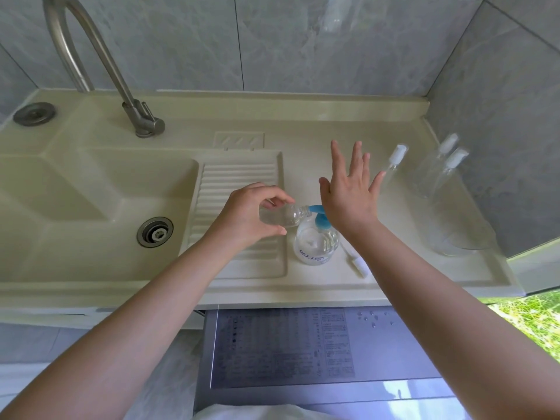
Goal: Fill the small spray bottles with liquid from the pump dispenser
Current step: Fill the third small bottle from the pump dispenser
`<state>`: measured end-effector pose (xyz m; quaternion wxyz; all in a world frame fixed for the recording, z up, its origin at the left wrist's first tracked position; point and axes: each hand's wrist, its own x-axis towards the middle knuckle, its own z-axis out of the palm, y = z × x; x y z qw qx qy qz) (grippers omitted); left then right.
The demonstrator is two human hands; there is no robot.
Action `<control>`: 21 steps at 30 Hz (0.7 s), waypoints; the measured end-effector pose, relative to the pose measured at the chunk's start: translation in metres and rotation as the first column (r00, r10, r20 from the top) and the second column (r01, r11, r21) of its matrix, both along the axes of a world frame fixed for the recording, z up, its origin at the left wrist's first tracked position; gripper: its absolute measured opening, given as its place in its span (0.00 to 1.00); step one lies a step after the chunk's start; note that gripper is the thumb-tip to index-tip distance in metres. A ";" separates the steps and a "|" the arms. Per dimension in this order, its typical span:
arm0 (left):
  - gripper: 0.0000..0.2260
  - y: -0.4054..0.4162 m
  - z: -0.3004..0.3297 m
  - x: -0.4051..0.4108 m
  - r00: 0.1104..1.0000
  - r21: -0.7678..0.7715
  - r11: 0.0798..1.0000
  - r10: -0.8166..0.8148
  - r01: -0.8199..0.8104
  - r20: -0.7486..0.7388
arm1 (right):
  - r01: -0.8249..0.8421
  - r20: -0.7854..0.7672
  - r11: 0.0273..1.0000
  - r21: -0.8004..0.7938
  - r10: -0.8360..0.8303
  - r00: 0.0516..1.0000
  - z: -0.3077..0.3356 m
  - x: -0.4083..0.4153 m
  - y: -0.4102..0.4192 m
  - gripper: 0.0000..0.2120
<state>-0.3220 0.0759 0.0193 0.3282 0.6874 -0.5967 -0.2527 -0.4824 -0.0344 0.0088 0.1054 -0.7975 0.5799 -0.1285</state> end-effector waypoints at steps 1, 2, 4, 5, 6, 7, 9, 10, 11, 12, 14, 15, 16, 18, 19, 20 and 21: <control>0.23 0.000 0.000 0.000 1.000 0.000 1.000 0.000 0.000 -0.008 | -0.003 -0.018 1.000 -0.011 0.003 1.000 -0.001 0.000 0.000 0.31; 0.23 0.000 0.001 0.000 1.000 0.000 1.000 0.000 0.000 -0.012 | -0.004 -0.029 1.000 -0.015 0.003 1.000 -0.002 0.000 0.000 0.31; 0.23 0.000 0.001 0.000 1.000 0.003 1.000 -0.003 0.003 -0.012 | 0.005 -0.041 1.000 -0.011 -0.005 0.999 -0.005 0.000 0.002 0.31; 0.23 0.000 0.001 0.000 1.000 0.003 1.000 -0.003 0.003 -0.012 | 0.007 -0.032 1.000 -0.007 -0.007 0.999 -0.006 0.001 0.002 0.31; 0.23 0.000 0.001 -0.001 1.000 0.006 1.000 -0.002 0.002 -0.013 | 0.006 -0.011 1.000 0.006 -0.006 1.000 -0.005 0.001 0.002 0.31; 0.23 0.000 0.001 -0.001 1.000 0.007 1.000 -0.004 0.004 -0.014 | 0.008 0.020 1.000 0.023 -0.008 1.000 -0.004 0.002 0.002 0.31; 0.23 0.000 0.002 -0.001 1.000 0.005 1.000 -0.004 0.004 -0.014 | 0.017 0.077 0.998 0.067 -0.022 0.997 -0.001 0.000 -0.001 0.32; 0.23 0.000 0.002 -0.001 1.000 0.003 1.000 -0.002 0.002 -0.016 | 0.016 0.082 0.996 0.083 -0.022 0.996 0.000 -0.001 -0.003 0.32; 0.23 0.000 0.002 -0.001 1.000 0.002 1.000 -0.001 0.001 -0.018 | 0.013 0.066 0.996 0.086 -0.019 0.998 0.000 -0.002 -0.003 0.32; 0.23 0.000 0.003 -0.001 1.000 -0.001 1.000 -0.001 0.001 -0.022 | 0.011 0.036 0.997 0.072 -0.013 0.999 0.000 -0.003 -0.002 0.32; 0.23 0.000 0.002 0.000 1.000 0.000 1.000 -0.001 0.001 -0.029 | 0.002 -0.019 1.000 0.019 -0.001 1.000 -0.003 -0.002 -0.001 0.31; 0.23 0.000 0.003 0.000 1.000 0.001 1.000 -0.002 0.002 -0.028 | -0.008 -0.037 1.000 -0.007 0.008 0.999 -0.005 -0.001 0.000 0.31; 0.23 0.000 0.003 -0.001 1.000 0.000 1.000 -0.003 0.003 -0.025 | -0.015 -0.045 1.000 -0.019 0.014 0.999 -0.007 0.000 0.001 0.31; 0.23 0.000 0.002 -0.001 1.000 -0.005 1.000 -0.003 0.003 -0.014 | 0.000 -0.013 1.000 0.015 0.000 1.000 -0.008 0.001 0.001 0.30; 0.23 0.000 0.002 -0.001 1.000 -0.006 1.000 -0.005 0.005 -0.003 | 0.017 0.021 0.999 0.042 -0.018 1.000 -0.006 0.001 0.001 0.31; 0.23 0.000 0.001 -0.001 1.000 -0.009 1.000 -0.006 0.006 0.007 | 0.029 0.054 0.998 0.061 -0.033 0.998 -0.005 0.001 0.000 0.31; 0.24 -0.001 0.001 0.000 1.000 -0.011 1.000 -0.005 0.006 0.014 | 0.033 0.076 0.997 0.071 -0.038 0.996 -0.003 0.000 -0.001 0.31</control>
